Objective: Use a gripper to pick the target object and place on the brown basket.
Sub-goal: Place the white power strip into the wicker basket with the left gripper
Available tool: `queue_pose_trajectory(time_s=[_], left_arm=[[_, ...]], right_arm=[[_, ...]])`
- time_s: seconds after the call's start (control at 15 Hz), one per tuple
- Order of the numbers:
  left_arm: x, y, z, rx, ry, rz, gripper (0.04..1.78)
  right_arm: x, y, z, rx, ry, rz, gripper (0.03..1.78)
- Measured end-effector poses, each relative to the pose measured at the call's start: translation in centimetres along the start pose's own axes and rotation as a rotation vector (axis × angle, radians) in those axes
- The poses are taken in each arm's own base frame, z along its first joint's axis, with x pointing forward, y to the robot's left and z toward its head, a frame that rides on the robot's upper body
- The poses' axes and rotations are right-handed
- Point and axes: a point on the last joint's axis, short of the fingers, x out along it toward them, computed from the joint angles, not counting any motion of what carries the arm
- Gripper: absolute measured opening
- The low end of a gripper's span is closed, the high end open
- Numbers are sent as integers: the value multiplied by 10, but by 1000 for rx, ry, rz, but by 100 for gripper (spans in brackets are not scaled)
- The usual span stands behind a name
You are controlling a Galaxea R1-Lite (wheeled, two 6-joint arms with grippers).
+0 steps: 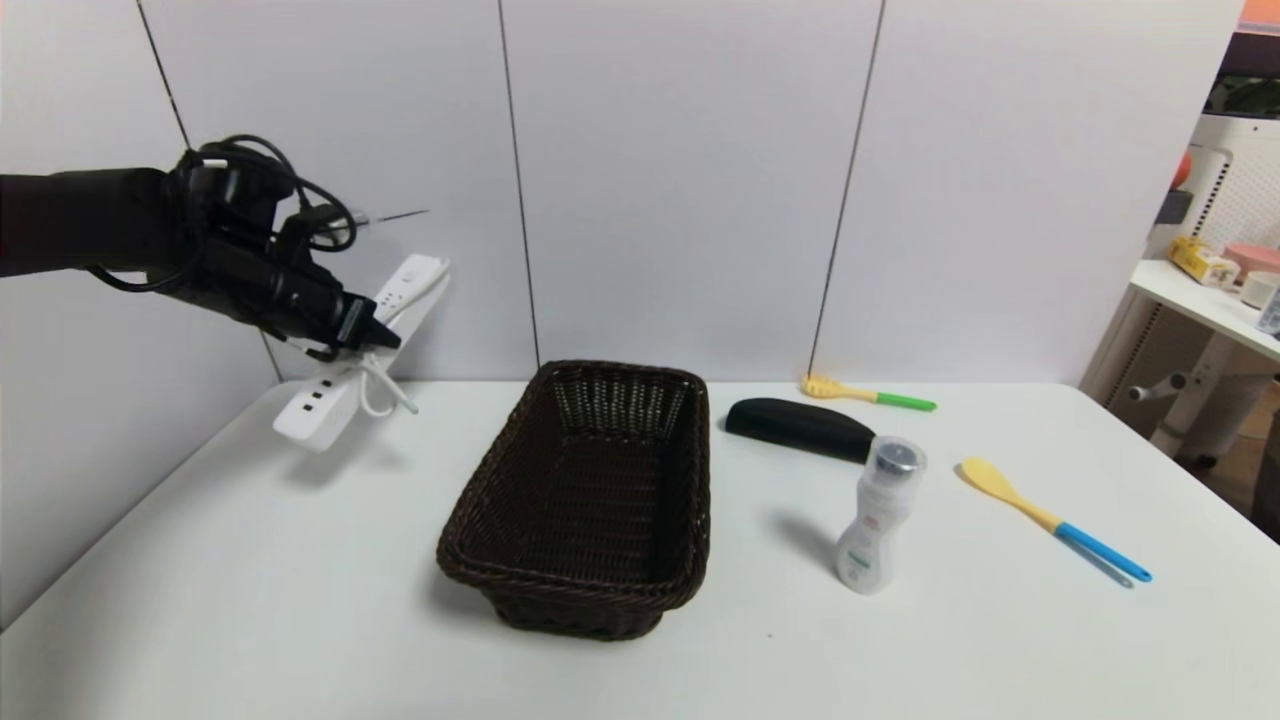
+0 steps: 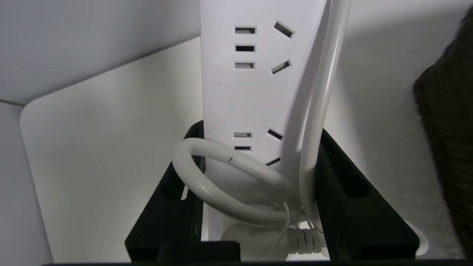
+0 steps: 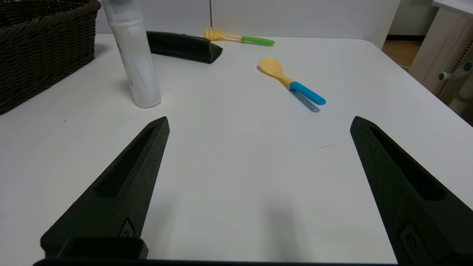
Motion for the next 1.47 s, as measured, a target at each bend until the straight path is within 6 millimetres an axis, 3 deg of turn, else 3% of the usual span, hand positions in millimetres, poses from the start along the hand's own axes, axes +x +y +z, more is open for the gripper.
queue_pose_trajectory(time_s=[0.47,0.67,0.87,1.13,1.47], left_arm=[[-56,-83,36,-22,-145,-134,86],[-69,-126,40,-19,-158,-235,86],[-78,-156,38,6,-153,-306,86],[-82,-168,34,35,-145,-334,86],[-81,-171,15,18,-71,-342,86]], right_arm=[[0,0,0,0,0,0,169],[0,0,0,0,1,0,169],[0,0,0,0,0,0,169],[0,0,0,0,0,0,169],[0,0,0,0,0,0,169]])
